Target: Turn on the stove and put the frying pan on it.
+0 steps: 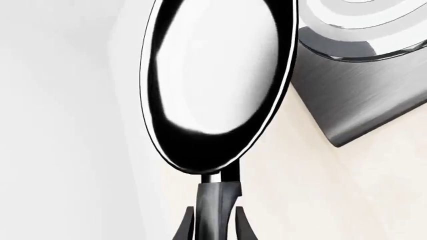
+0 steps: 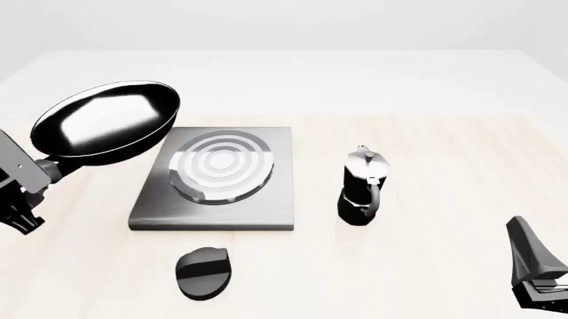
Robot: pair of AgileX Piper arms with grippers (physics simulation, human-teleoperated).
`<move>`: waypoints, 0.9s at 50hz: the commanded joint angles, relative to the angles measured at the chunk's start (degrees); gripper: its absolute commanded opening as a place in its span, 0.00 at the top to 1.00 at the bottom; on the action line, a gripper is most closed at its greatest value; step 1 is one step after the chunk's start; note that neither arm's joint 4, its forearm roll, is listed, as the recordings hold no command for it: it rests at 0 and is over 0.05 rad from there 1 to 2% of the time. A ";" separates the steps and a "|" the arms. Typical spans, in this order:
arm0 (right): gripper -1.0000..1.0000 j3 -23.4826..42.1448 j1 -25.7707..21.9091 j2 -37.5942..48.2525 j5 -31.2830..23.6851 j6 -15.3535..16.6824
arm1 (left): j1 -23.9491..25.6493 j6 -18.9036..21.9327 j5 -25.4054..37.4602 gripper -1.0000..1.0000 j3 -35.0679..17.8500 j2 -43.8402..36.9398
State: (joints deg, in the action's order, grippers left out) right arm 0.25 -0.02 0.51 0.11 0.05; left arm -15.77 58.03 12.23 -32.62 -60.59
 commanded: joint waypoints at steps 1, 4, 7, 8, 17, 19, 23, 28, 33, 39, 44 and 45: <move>0.00 0.00 -0.01 0.02 0.00 0.01 | 2.89 0.29 -2.12 1.00 -2.40 -2.74; 0.00 0.00 -0.01 0.02 0.00 0.01 | 3.17 0.77 -3.34 1.00 -2.66 -3.94; 0.00 0.00 0.00 0.03 0.00 0.02 | 3.90 1.32 -4.61 1.00 -2.90 -5.21; 0.00 0.00 -0.01 0.03 0.00 0.02 | 4.27 1.52 -4.87 1.00 -2.85 -5.46; 0.00 0.00 -0.01 0.02 0.00 0.02 | 6.29 1.94 -6.63 1.00 -4.26 -8.49; 0.00 0.00 -0.02 0.02 0.00 0.03 | 6.74 1.76 -6.70 1.00 -4.71 -8.98; 0.00 0.00 -0.02 0.03 0.00 0.02 | 7.51 1.73 -6.93 1.00 -5.00 -9.39; 0.00 0.00 -0.01 0.02 0.00 0.03 | 9.02 1.52 -7.39 1.00 -5.77 -10.41; 0.00 0.00 -0.01 0.02 0.00 0.03 | 9.83 1.45 -7.34 1.00 -6.23 -10.93; 0.00 0.00 -0.01 0.01 0.00 0.03 | 11.64 1.27 -7.42 1.00 -7.19 -11.67; 0.00 0.00 -0.01 0.01 0.00 0.03 | 12.72 0.99 -7.60 1.00 -7.49 -12.26; 0.00 0.00 -0.01 0.01 0.00 0.02 | 13.09 1.05 -7.86 1.00 -7.43 -12.47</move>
State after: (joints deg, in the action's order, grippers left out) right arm 0.25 -0.03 0.52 0.11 0.08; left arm -5.09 58.80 5.64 -38.05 -72.32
